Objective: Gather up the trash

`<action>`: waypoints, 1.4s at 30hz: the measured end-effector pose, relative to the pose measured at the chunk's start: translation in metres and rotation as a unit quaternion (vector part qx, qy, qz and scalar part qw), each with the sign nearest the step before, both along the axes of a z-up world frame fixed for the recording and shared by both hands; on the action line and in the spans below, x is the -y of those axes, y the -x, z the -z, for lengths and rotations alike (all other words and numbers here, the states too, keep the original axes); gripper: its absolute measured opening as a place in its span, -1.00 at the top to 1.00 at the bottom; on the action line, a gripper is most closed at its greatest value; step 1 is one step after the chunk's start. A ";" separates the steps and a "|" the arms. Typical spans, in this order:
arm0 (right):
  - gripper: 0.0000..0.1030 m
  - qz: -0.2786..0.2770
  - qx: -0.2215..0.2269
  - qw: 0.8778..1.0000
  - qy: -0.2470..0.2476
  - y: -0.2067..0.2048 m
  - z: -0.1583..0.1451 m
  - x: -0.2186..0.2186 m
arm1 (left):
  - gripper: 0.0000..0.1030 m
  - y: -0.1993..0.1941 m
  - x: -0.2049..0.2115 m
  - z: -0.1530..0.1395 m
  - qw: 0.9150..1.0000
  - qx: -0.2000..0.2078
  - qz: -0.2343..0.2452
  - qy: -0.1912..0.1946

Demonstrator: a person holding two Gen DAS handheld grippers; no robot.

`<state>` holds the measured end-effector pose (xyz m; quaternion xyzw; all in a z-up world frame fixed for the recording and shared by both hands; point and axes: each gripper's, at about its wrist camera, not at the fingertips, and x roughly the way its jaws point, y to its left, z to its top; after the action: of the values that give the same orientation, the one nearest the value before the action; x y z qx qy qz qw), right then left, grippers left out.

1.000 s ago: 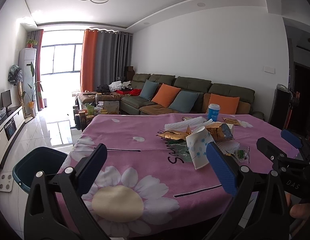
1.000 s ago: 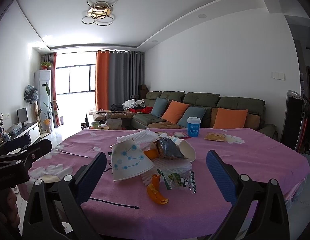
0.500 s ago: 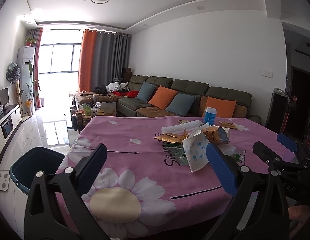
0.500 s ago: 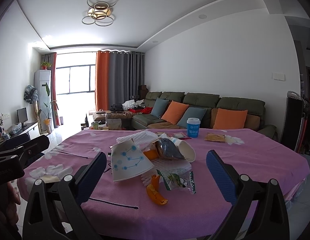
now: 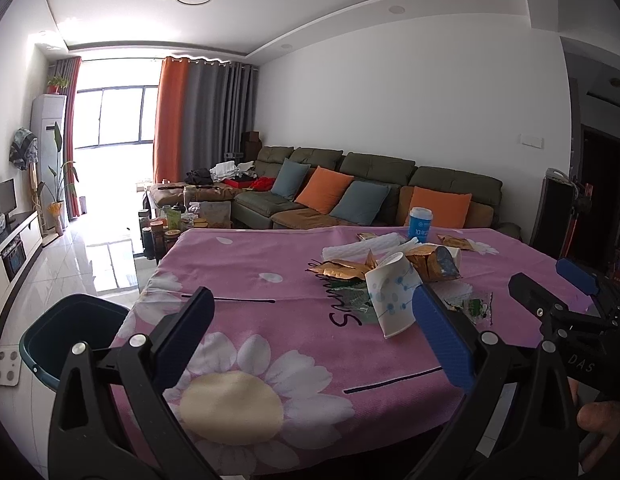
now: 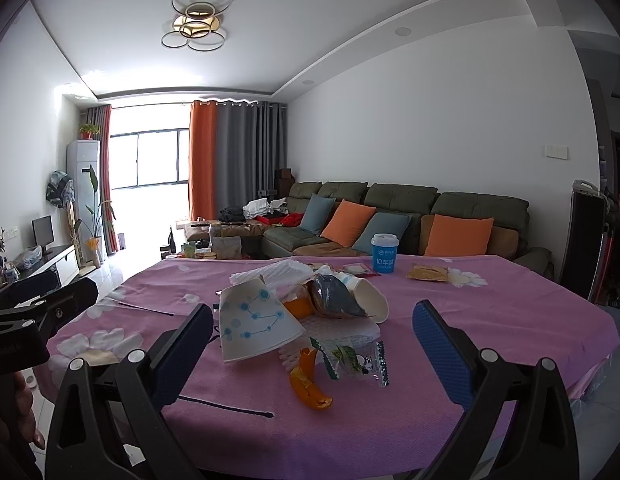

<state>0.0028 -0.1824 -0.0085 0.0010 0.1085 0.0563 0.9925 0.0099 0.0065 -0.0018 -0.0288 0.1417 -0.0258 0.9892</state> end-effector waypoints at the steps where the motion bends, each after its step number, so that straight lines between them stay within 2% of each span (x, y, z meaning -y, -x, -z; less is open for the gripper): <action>1: -0.87 0.001 0.000 1.000 0.000 0.000 0.000 0.000 | -0.89 -0.001 0.000 0.000 1.000 -0.001 0.000 -0.001; 23: -0.87 0.010 -0.018 1.000 -0.001 -0.007 0.000 0.007 | -0.89 -0.006 0.008 -0.001 1.000 0.003 0.011 -0.018; 35: -0.87 0.016 -0.036 0.999 -0.005 -0.025 0.005 0.014 | -0.89 -0.025 0.020 -0.006 0.999 0.004 0.020 -0.028; 42: -0.87 0.020 -0.062 0.998 -0.014 -0.041 0.011 0.021 | -0.89 -0.043 0.029 -0.005 0.999 -0.002 0.033 -0.035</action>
<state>0.0437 -0.2034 -0.0199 0.0205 0.1686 0.0380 0.9847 0.0531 -0.0228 0.0028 0.0109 0.1452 -0.0536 0.9879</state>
